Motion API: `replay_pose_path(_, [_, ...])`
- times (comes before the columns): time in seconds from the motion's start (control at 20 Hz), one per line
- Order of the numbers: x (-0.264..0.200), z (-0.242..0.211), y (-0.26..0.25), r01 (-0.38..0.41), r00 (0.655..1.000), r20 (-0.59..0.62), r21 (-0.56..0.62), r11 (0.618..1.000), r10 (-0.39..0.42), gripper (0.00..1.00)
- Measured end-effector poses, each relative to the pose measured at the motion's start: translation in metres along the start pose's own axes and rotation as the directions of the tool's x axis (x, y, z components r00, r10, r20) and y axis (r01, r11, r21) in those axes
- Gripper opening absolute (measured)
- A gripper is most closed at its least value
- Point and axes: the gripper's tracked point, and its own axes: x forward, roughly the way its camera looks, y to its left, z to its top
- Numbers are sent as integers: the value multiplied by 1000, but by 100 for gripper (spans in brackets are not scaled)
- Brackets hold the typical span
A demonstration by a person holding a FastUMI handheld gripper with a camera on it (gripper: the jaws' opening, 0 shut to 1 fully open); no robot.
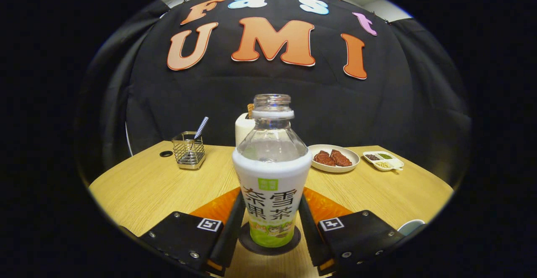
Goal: Take the bottle from table, then pour the juice into the cup, finally place the bottle on the coaster
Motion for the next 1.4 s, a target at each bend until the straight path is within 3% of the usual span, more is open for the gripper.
replay_pose_path(0.2, [-16, 18, 5, -10, 999, 32, 35, 999, 9, 92])
replay_pose_path(0.3, [-34, 34, 7, -14, 997, 70, 44, 999, 11, 96])
replay_pose_path(0.55, [-97, 101, 13, -40, 980, 198, 91, 995, 22, 97])
replay_pose_path(0.9, [-213, 199, 60, -99, 949, 301, -13, 995, 99, 97])
replay_pose_path(1.2, [-328, 255, 100, -182, 911, 371, -35, 983, 182, 97])
replay_pose_path(1.4, [-385, 259, 114, -288, 878, 398, -6, 958, 266, 97])
